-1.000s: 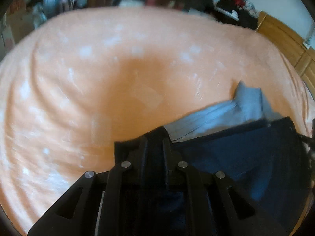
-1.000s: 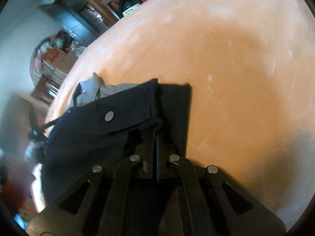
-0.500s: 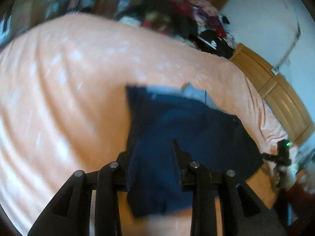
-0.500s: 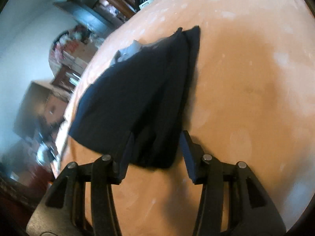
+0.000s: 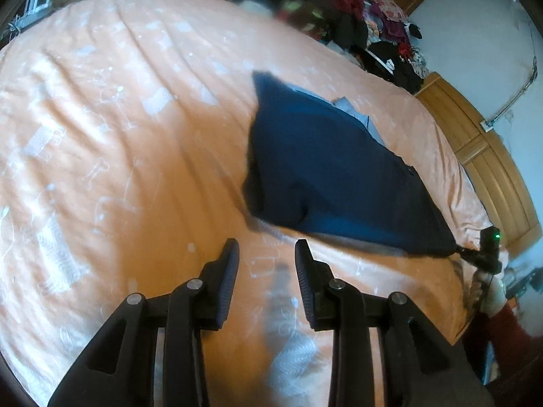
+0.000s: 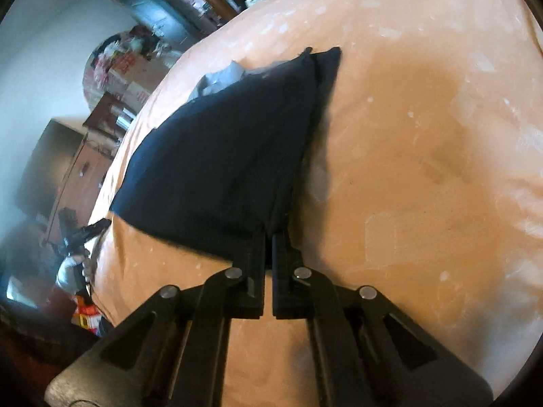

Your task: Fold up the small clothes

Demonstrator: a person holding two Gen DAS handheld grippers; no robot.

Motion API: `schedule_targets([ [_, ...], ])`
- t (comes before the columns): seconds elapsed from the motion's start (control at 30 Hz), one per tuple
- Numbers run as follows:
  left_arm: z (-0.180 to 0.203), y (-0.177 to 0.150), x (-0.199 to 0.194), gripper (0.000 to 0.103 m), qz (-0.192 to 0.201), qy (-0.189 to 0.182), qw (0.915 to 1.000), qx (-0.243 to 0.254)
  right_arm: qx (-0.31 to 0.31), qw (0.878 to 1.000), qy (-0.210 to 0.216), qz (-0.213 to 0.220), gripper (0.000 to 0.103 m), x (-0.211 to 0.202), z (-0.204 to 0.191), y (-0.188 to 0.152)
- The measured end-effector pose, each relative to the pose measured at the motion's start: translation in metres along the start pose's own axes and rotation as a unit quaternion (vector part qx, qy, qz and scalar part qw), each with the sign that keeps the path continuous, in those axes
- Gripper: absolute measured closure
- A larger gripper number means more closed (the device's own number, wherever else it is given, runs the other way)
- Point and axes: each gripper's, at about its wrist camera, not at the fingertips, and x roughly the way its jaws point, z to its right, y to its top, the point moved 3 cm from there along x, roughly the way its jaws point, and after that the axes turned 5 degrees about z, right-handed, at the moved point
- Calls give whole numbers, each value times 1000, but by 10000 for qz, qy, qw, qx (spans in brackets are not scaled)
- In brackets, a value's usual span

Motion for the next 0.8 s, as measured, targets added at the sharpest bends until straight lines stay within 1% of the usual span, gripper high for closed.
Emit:
schedule_targets([
  [0.07,-1,-5,-2,68,-5,-22,10000,-82,-185,9996,-129,-179,102,5,-3,-5],
  [0.13,2,-9,-2,64,-14,-123,9998,-147,-181,9995,-194,-163,102,6,0,-6],
  [0.17,4,-11,-1,63,-20,-155,9997,-174,-203,9992,-314,-111,101,2,3,-10],
  [0.2,6,-13,0,61,-38,-214,9995,-234,-168,9985,-510,36,96,-4,8,-13],
  [0.23,8,-13,1,59,-35,-260,9993,-281,-44,9985,-534,134,95,-8,11,-14],
  [0.27,10,-13,2,57,-2,-344,9987,-363,115,9983,-493,298,93,-12,14,-17],
  [0.33,11,-10,6,48,134,-467,9971,-579,271,9974,-478,465,89,-13,13,-22],
  [0.43,15,-4,17,46,225,-593,9942,-872,278,9980,-311,471,83,-7,0,-32],
  [0.47,17,-1,22,45,240,-626,9936,-909,199,9985,-296,417,78,-3,-6,-35],
  [0.5,20,1,30,43,233,-573,9938,-919,132,9986,-332,385,70,1,-11,-38],
  [0.6,22,11,51,42,292,-418,9931,-1056,136,9989,-241,366,70,8,-18,-41],
  [0.67,18,19,59,42,467,-350,9900,-1284,168,9988,-215,410,69,6,-21,-42],
  [0.7,14,23,61,50,556,-281,9888,-1357,171,9987,-215,438,69,5,-23,-43],
  [0.73,8,25,61,74,642,-169,9874,-1438,148,9985,-254,460,69,3,-26,-44],
  [0.77,-2,26,61,91,726,-77,9847,-1581,113,9984,-297,472,69,1,-29,-45],
  [0.8,-10,23,61,93,776,-233,9804,-1796,54,9981,-358,493,69,-1,-33,-47],
])
